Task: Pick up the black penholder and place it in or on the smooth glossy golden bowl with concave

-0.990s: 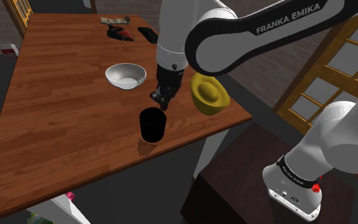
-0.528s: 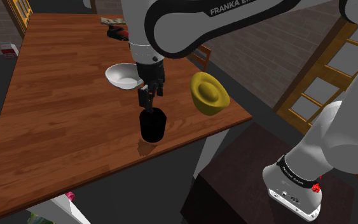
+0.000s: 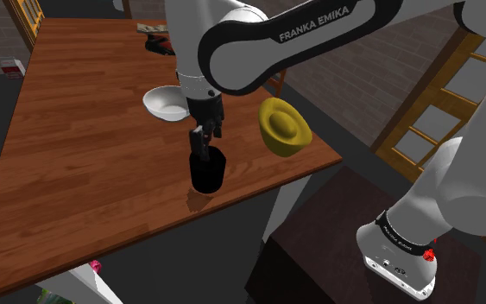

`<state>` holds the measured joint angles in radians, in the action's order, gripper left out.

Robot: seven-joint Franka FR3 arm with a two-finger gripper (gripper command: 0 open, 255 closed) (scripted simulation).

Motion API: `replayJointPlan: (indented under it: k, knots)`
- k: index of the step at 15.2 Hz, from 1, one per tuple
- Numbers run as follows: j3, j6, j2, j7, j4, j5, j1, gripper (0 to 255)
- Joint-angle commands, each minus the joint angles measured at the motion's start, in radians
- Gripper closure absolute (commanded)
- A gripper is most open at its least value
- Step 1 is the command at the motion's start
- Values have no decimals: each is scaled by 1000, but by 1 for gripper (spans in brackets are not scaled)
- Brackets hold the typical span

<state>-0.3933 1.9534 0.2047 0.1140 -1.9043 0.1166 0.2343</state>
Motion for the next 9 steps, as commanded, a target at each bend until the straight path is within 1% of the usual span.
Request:
replayJointPlan:
  k: [1, 4, 5, 9]
  knots:
    - [0, 2, 0, 0, -2, 0, 0, 0]
    - [0, 2, 0, 0, -2, 0, 0, 0]
    - [0, 2, 0, 0, -2, 0, 0, 255]
    - [0, 2, 0, 0, -2, 0, 0, 255]
